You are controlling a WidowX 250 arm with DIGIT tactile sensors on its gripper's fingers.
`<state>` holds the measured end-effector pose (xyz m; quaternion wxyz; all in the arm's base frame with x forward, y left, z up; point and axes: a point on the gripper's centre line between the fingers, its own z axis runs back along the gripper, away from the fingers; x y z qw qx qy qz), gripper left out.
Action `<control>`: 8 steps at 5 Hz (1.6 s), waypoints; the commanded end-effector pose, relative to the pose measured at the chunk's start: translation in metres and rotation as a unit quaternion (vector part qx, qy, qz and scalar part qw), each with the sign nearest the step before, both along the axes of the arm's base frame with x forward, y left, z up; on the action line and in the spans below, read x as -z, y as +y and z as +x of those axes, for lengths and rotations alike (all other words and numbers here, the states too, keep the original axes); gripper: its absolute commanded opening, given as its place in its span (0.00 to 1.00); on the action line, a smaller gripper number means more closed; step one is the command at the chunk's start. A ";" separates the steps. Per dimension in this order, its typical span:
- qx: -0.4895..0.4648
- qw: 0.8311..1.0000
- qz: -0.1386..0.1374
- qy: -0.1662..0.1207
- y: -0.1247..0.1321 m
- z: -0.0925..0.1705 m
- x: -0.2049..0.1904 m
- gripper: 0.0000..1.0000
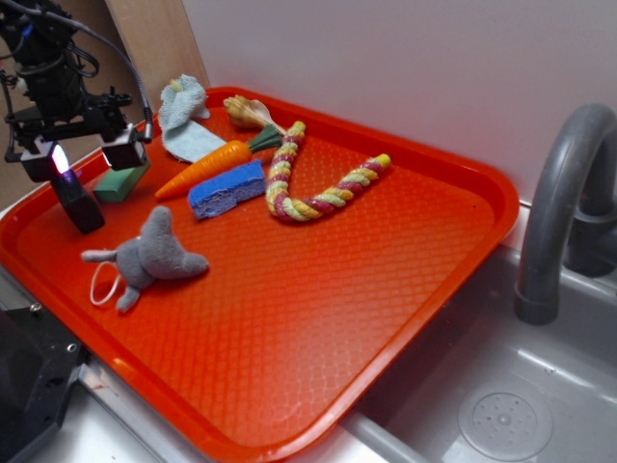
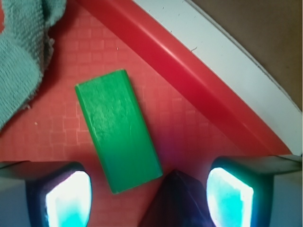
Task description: Grab the black box.
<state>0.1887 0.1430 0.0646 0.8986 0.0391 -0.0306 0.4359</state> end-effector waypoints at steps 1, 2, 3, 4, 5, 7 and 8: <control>-0.002 0.999 0.030 -0.029 0.013 -0.053 -0.059 1.00; -0.010 0.999 0.032 -0.022 0.013 -0.052 -0.054 1.00; -0.014 0.999 0.027 -0.023 0.013 -0.040 -0.041 1.00; -0.036 0.999 0.021 -0.019 0.004 -0.073 -0.042 1.00; -0.033 0.999 0.022 -0.002 0.000 -0.065 -0.030 1.00; -0.049 0.998 0.025 -0.015 -0.016 -0.029 0.000 1.00; -0.050 0.998 0.033 -0.010 -0.019 -0.011 0.007 1.00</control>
